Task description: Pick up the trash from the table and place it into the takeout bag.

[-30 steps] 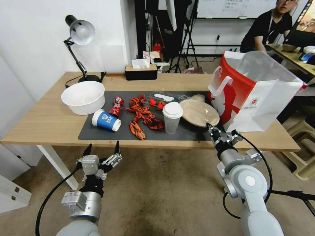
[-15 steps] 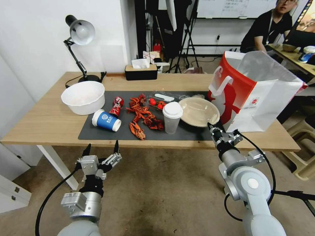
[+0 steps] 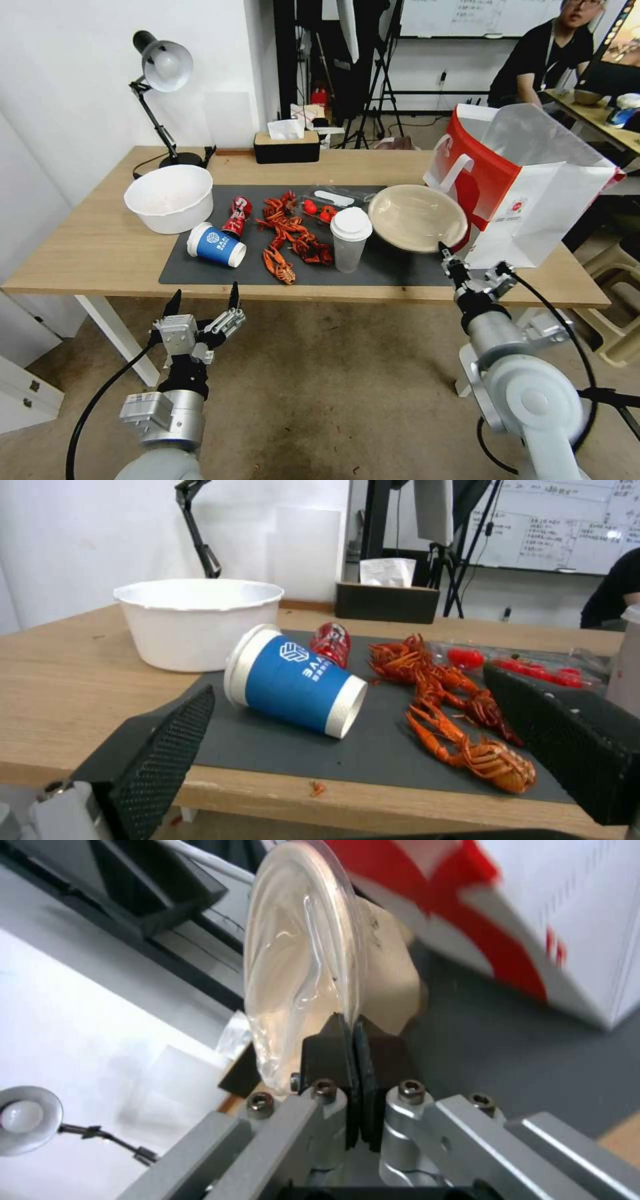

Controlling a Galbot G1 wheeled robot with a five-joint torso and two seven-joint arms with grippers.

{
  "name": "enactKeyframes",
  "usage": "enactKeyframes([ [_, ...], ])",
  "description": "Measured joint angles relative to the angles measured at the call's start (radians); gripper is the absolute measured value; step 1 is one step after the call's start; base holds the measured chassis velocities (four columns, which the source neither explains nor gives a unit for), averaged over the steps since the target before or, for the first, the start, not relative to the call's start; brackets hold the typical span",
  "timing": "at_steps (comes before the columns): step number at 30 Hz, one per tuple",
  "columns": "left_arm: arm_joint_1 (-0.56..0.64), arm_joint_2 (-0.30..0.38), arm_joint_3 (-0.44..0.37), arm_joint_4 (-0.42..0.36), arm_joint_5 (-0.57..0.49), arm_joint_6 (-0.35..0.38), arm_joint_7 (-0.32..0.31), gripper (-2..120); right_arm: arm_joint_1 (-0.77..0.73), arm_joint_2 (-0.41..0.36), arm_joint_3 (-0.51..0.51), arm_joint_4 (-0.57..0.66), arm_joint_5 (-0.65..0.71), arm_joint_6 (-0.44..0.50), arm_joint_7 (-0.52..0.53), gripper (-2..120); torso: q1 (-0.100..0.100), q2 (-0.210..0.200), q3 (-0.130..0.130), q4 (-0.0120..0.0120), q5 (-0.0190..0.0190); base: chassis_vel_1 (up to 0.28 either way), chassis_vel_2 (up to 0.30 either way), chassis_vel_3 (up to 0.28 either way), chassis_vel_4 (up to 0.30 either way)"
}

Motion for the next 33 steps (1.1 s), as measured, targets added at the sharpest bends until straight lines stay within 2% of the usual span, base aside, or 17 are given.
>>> enactKeyframes([
  [4,0.001,-0.002,0.003,0.001,0.002,-0.005,-0.001,100,-0.018,-0.014,0.001,0.026,-0.105,0.013,-0.031,0,0.000,0.000,0.000,0.0000,0.0000,0.000,0.000,0.000,0.000],
  [7,0.002,-0.003,0.004,0.005,0.005,-0.012,-0.005,100,-0.039,-0.039,0.007,0.052,-0.282,0.044,-0.109,0,0.000,0.000,0.000,0.0000,0.0001,0.000,0.000,0.000,0.000],
  [8,0.002,-0.003,0.004,0.005,0.005,-0.012,-0.005,100,-0.039,-0.039,0.007,0.052,-0.282,0.044,-0.109,0,0.000,0.000,0.000,0.0000,0.0001,0.000,0.000,0.000,0.000],
  [11,0.002,-0.004,0.003,0.007,0.007,-0.014,-0.006,100,-0.040,-0.077,0.027,0.068,-0.404,0.100,-0.187,0,0.000,0.000,0.000,0.0000,0.0001,0.000,0.000,0.000,0.000],
  [16,0.002,-0.004,0.002,0.008,0.008,-0.014,-0.006,100,-0.017,-0.139,0.063,0.074,-0.434,0.157,-0.213,0,0.000,0.000,0.000,0.0000,0.0001,0.000,0.000,0.000,0.000],
  [19,-0.001,-0.005,0.000,0.011,0.008,-0.014,-0.004,100,0.020,-0.218,0.122,0.060,-0.428,0.216,-0.228,0,0.000,0.000,0.000,0.0000,0.0002,0.000,0.000,0.000,0.000],
  [20,-0.001,-0.005,0.000,0.011,0.008,-0.014,-0.004,100,0.020,-0.218,0.122,0.060,-0.428,0.216,-0.228,0,0.000,0.000,0.000,0.0000,0.0002,0.000,0.000,0.000,0.000],
  [23,-0.003,-0.006,0.001,0.018,0.008,-0.014,-0.002,100,0.078,-0.313,0.182,0.006,-0.370,0.252,-0.213,0,0.000,0.000,0.000,0.0002,0.0002,0.000,0.000,0.000,0.000],
  [25,-0.003,-0.008,0.001,0.020,0.008,-0.014,-0.001,100,0.099,-0.341,0.196,-0.018,-0.359,0.255,-0.205,0,0.000,0.000,0.000,0.0000,0.0003,0.000,0.000,0.000,0.000],
  [28,-0.002,-0.014,0.004,0.021,0.008,-0.017,0.006,100,0.182,-0.422,0.214,-0.115,-0.329,0.247,-0.164,0,0.000,0.000,0.000,0.0000,0.0005,0.000,0.000,0.000,0.000],
  [29,-0.002,-0.014,0.004,0.021,0.008,-0.017,0.006,100,0.182,-0.422,0.214,-0.115,-0.329,0.247,-0.164,0,0.000,0.000,0.000,0.0000,0.0005,0.000,0.000,0.000,0.000],
  [33,0.002,-0.018,0.005,0.021,0.013,-0.040,0.026,100,0.285,-0.491,0.191,-0.212,-0.298,0.185,-0.079,0,0.000,0.000,0.000,0.0002,0.0001,0.000,0.000,0.000,0.000],
])
